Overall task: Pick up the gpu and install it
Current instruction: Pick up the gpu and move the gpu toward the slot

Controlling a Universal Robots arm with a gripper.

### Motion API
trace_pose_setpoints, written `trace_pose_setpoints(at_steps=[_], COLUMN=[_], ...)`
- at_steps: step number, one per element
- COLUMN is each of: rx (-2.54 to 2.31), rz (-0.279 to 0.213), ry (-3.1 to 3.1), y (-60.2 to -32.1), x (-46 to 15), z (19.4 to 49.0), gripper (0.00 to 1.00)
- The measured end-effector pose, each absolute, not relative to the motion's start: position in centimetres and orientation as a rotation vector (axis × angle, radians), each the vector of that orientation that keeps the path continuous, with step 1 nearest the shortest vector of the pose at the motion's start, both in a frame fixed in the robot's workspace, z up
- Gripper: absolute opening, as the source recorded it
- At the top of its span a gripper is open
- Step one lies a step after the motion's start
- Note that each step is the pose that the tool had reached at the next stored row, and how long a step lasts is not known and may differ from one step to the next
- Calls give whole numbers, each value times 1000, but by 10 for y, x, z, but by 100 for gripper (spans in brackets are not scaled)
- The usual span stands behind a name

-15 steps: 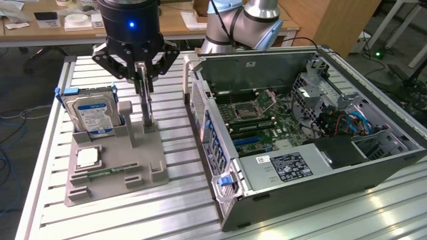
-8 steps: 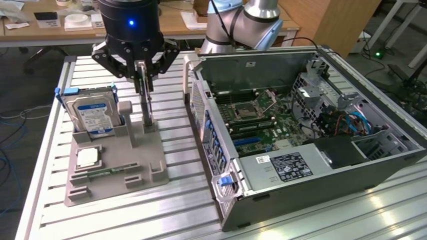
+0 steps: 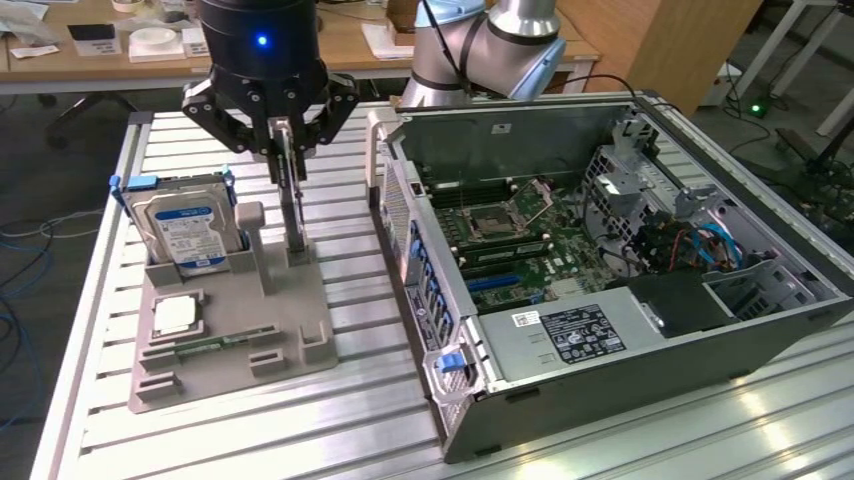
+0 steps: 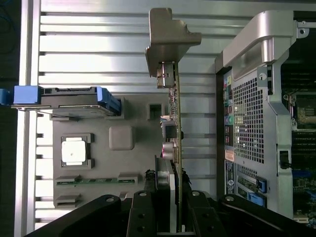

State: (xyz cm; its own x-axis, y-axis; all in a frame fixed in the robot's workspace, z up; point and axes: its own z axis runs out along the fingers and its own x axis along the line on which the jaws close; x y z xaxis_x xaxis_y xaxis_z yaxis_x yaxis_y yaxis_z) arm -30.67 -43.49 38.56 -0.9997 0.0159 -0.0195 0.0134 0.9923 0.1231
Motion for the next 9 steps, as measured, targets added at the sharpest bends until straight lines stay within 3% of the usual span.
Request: trace_pose_setpoints(at_steps=[9], rx=[22], rz=[192], ry=[3115], y=[-435], x=[-307], z=[388], gripper=[28])
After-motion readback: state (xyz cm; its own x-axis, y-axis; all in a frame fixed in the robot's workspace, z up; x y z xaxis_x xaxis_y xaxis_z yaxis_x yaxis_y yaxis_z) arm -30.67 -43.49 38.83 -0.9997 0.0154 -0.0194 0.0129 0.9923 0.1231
